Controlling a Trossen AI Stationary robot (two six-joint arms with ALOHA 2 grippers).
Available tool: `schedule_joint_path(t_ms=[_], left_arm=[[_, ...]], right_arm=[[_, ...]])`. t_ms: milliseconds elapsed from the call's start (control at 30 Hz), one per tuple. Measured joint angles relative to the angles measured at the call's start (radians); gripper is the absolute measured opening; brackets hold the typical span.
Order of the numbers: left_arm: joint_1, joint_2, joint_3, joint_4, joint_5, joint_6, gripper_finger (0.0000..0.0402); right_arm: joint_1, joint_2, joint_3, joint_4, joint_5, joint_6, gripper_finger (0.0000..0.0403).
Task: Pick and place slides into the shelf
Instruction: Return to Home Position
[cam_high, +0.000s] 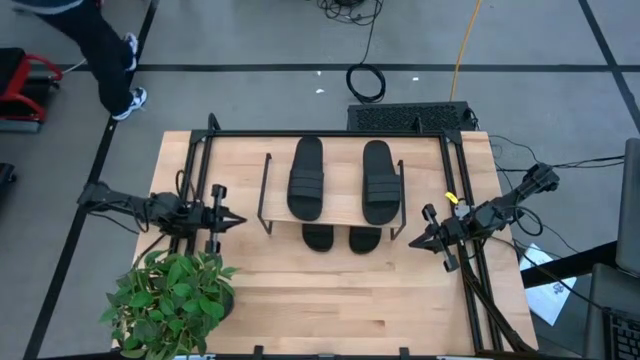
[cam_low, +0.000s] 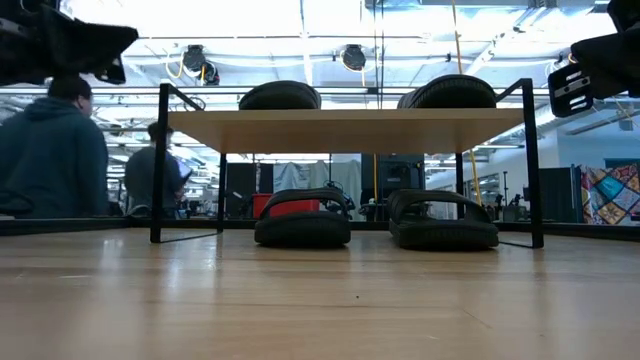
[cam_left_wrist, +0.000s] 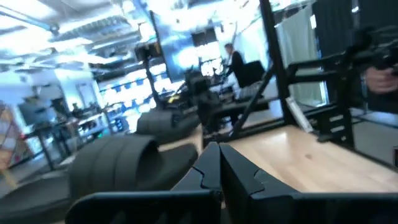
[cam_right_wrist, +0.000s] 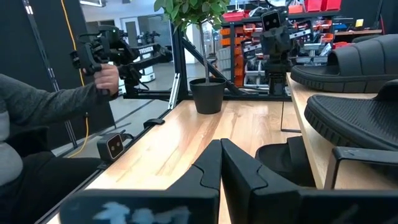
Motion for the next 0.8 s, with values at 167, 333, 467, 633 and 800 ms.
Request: schedule_joint_path(t_ms=[167, 333, 467, 633, 800], left_arm=[[-0.002, -0.121, 0.0, -0.211, -0.026, -0.053, 0.0], [0.0, -0.106, 0.002, -0.258, 0.018, -0.125, 0.0], [-0.004, -0.104, 0.002, -0.261, 0.024, -0.133, 0.0], [-0.005, -0.103, 0.002, -0.267, 0.047, -0.17, 0.0], [-0.005, -0.103, 0.002, -0.269, 0.046, -0.232, 0.0001]], right_arm=[[0.0, 0.0, 0.0, 0.001, 0.006, 0.003, 0.0], [-0.001, 0.0, 0.0, 0.0, 0.02, 0.002, 0.0], [-0.001, 0.005, 0.0, -0.004, 0.031, 0.003, 0.0], [-0.001, 0.005, 0.0, -0.005, 0.029, 0.016, 0.0], [-0.001, 0.005, 0.0, -0.004, 0.027, 0.008, 0.0]])
